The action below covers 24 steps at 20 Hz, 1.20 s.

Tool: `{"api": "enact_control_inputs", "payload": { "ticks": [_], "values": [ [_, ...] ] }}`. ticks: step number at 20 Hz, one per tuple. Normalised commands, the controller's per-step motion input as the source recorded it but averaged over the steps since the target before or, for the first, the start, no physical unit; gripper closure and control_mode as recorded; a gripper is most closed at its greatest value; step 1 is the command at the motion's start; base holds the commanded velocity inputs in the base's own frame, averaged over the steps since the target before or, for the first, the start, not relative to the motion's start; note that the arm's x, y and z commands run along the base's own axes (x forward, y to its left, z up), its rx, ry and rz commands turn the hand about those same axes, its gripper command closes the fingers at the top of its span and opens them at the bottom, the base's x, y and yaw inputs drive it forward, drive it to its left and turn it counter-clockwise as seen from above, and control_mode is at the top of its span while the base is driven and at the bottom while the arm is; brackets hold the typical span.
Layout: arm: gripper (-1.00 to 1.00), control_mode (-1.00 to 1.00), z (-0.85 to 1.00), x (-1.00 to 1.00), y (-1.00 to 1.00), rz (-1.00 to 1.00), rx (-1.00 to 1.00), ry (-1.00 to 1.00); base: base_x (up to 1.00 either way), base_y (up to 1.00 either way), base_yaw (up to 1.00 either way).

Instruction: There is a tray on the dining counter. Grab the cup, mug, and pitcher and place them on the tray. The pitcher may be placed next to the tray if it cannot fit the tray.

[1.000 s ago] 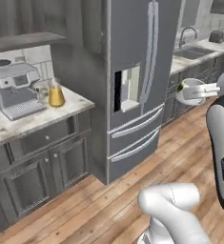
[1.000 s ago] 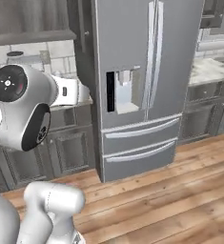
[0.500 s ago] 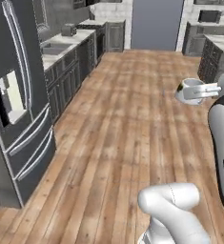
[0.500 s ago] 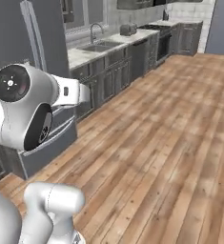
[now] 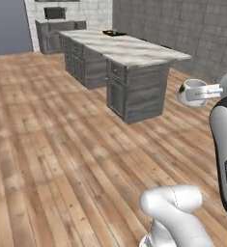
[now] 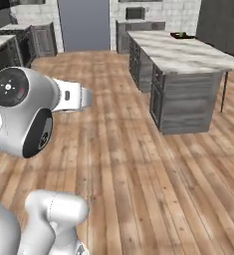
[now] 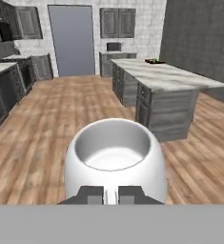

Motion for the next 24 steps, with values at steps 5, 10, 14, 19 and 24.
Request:
{"api": "enact_control_inputs", "payload": {
  "ticks": [5,10,14,19,24],
  "values": [
    [1.0,1.0,0.0,0.0,0.0,0.0,0.0,0.0,0.22,0.11,-0.97],
    [1.0,1.0,0.0,0.0,0.0,0.0,0.0,0.0,0.99,0.38,-0.73],
    [1.0,1.0,0.0,0.0,0.0,0.0,0.0,0.0,1.0,0.43,-0.67],
    [1.0,1.0,0.0,0.0,0.0,0.0,0.0,0.0,1.0,0.35,-0.49],
    [1.0,1.0,0.0,0.0,0.0,0.0,0.0,0.0,1.0,0.3,-0.39]
  ]
}}
